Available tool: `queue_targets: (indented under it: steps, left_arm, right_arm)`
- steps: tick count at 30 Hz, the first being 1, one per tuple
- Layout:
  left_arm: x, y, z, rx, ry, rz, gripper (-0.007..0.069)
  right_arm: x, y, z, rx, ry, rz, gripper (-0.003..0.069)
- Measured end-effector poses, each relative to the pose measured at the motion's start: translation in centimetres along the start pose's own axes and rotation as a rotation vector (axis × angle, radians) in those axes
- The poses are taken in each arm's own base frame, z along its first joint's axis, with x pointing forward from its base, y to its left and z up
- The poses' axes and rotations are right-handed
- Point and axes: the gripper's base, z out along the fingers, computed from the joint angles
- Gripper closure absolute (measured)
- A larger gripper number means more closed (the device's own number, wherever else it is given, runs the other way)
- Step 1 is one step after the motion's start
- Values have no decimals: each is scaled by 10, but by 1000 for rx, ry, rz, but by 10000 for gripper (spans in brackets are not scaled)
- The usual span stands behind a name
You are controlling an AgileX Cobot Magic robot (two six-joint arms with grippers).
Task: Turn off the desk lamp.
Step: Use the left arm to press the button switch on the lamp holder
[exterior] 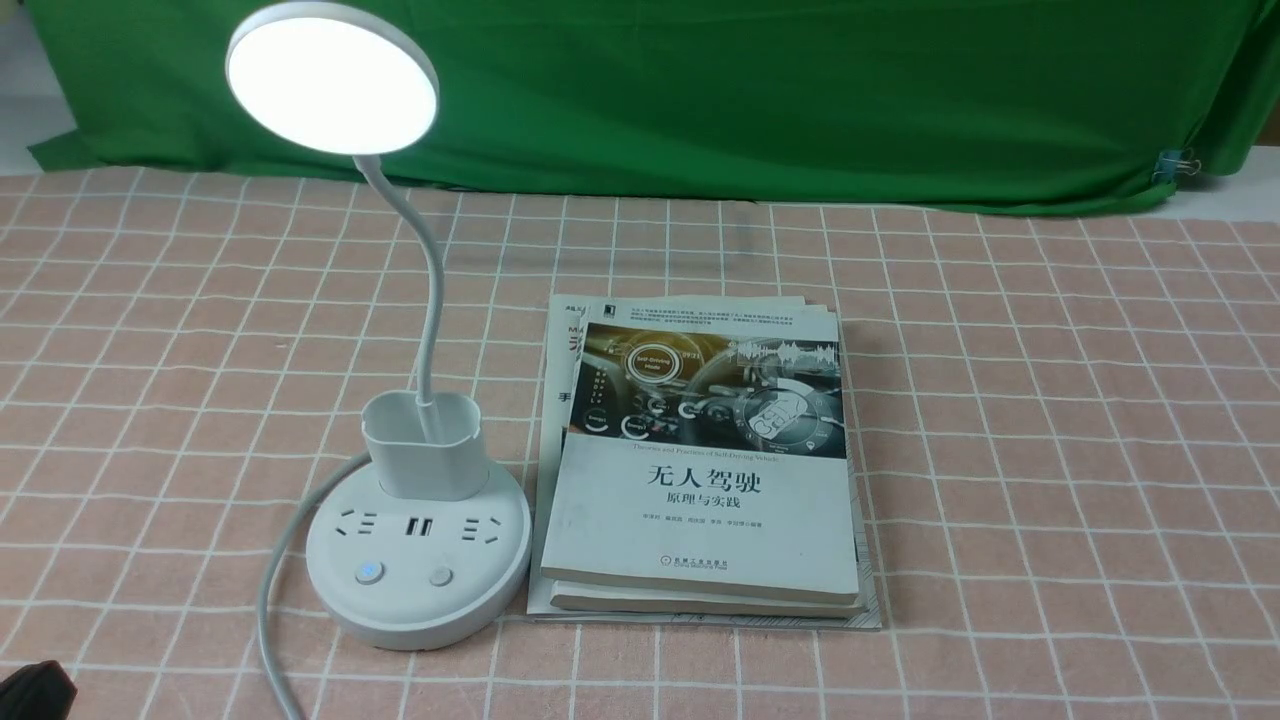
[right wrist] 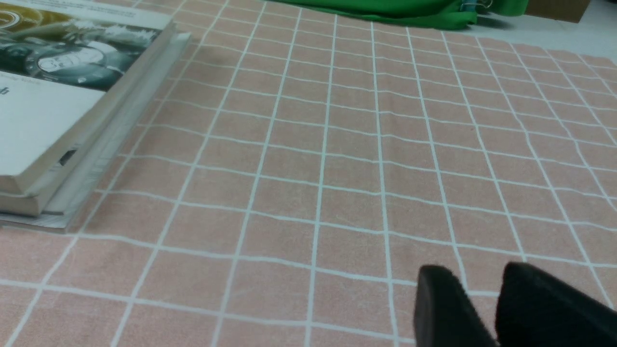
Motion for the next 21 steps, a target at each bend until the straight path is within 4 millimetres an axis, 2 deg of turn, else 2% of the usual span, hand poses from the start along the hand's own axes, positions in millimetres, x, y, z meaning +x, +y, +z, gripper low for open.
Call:
queue_targets:
  steps: [3,5,6,7,8,9,12,19,21]
  left_arm:
    - [-1,0,0,3,-10,-11,619]
    - [-3,-1,0,16,-35,-76,619]
    - [-6,-3,0,33,-62,-165,619]
    - [-6,-3,0,33,-62,-165,619]
    - [-8,-3,0,47,-86,-237,619]
    - [-13,-4,-1,70,-132,-383,619]
    - [-19,-4,-2,96,-190,-564,619]
    - [-24,-3,-4,108,-230,-653,619]
    - [-37,-10,-8,144,-174,-619,619]
  right_arm:
    - [0,0,0,0,0,0,419]
    - [0,0,0,0,0,0,419]
    - [0,0,0,0,0,0,419]
    - [0,0,0,0,0,0,419]
    - [0,0,0,0,0,0,419]
    - [0,0,0,0,0,0,419]
    - [0,0,0,0,0,0,419]
    - [0,0,0,0,0,0,419]
    - [0,0,0,0,0,0,419]
